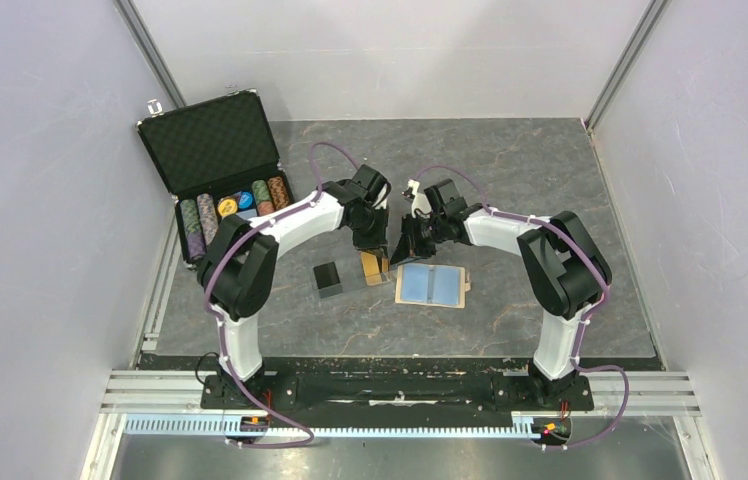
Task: Put the credit cards into the card holder
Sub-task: Pick up the credit card from the storage box, then insert the credit card into the card holder.
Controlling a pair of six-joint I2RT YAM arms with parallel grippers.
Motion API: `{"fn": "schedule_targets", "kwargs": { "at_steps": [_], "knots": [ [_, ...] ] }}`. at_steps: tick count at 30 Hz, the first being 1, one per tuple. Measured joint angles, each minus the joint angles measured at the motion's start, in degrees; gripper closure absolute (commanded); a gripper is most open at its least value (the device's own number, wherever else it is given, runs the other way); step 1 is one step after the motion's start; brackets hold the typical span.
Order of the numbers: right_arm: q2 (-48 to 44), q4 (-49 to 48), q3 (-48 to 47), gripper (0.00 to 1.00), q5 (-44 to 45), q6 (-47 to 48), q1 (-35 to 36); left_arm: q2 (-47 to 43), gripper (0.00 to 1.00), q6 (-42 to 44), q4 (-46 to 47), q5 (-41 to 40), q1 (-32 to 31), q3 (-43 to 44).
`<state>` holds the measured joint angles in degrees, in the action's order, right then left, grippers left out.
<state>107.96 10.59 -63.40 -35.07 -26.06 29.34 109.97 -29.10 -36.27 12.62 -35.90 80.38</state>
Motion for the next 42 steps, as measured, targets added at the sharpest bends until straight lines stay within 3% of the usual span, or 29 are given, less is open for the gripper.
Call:
{"fn": "schedule_targets", "kwargs": {
  "at_steps": [3,8,12,15,20,26,30,36,42],
  "knots": [
    [0.00,0.17,0.00,0.87,-0.04,-0.02,-0.07,-0.39,0.98,-0.26,-0.17,-0.57,0.07,-0.31],
    [-0.39,0.44,0.00,0.52,0.48,0.37,-0.04,-3.30,0.98,-0.24,-1.25,-1.79,0.04,-1.42],
    [-3.08,0.79,0.00,0.31,1.49,0.61,-0.11,-9.97,0.98,-0.22,-1.33,-2.40,0.04,-2.38],
    [-7.17,0.59,0.02,0.20,1.66,0.83,-1.01,-16.09,0.98,-0.20,-0.66,-2.54,0.17,-3.19],
    [-16.85,-5.57,4.52,0.11,-1.33,-0.63,-5.79,-25.44,0.98,-0.24,5.38,1.46,0.59,-8.61],
    [-27.54,-18.03,17.59,0.13,-9.51,-8.24,-14.32,-31.61,0.98,-3.72,17.14,8.81,0.59,-19.23],
    [-29.77,-27.19,23.54,0.21,-15.69,-14.78,-15.19,-32.37,0.98,-7.91,26.53,15.50,0.59,-23.69],
    [-30.40,-43.32,28.61,0.49,-22.03,-25.53,-14.93,-33.29,0.98,-12.55,36.83,21.07,0.57,-26.32],
    [-28.98,-62.47,31.17,0.77,-24.57,-38.71,-14.80,-34.56,0.96,-14.58,41.35,23.04,0.57,-26.51]
  ]
}}
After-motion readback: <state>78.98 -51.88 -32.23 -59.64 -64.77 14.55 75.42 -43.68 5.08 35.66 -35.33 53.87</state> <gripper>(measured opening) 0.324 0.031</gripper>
